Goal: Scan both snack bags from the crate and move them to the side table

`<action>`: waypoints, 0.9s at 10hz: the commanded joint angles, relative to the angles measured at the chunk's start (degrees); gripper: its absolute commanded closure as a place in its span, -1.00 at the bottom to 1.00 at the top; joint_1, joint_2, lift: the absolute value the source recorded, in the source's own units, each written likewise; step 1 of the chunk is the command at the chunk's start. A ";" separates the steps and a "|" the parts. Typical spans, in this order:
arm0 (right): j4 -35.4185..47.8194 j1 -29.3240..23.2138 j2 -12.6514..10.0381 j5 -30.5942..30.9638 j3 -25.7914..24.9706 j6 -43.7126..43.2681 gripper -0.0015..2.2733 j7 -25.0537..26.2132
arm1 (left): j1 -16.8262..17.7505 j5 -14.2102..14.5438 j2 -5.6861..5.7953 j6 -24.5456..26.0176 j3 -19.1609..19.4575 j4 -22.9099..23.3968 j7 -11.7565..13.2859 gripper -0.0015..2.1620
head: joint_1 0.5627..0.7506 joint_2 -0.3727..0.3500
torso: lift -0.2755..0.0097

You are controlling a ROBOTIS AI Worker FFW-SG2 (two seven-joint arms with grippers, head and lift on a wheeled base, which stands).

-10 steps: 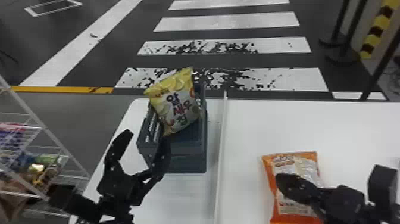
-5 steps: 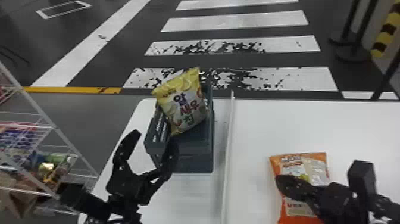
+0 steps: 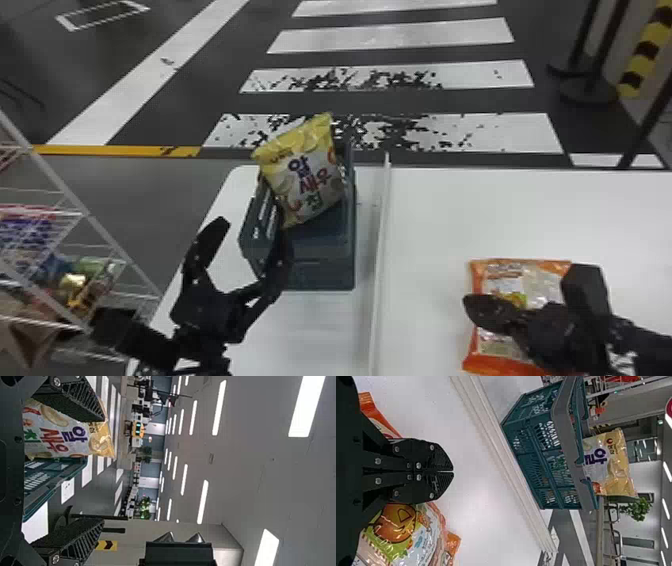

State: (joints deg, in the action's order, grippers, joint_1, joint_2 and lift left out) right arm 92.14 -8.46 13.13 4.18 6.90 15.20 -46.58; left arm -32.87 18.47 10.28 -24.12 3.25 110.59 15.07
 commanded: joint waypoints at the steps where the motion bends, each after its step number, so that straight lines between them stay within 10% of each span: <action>1: -0.20 0.02 0.85 0.30 -0.66 0.06 0.99 -0.09 | 0.00 -0.02 0.00 0.00 0.00 0.07 0.04 -0.91 | 0.41 0.55 | 0.24; 9: -1.35 1.52 7.53 0.39 -2.15 0.41 0.99 -3.52 | 0.09 0.07 0.00 0.00 0.00 -0.11 0.31 -0.91 | 0.41 0.33 | 0.24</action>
State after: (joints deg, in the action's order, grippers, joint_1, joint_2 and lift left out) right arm 90.99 -7.16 20.11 4.49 4.75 15.52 -50.08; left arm -32.80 18.52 10.28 -24.12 3.25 110.46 15.37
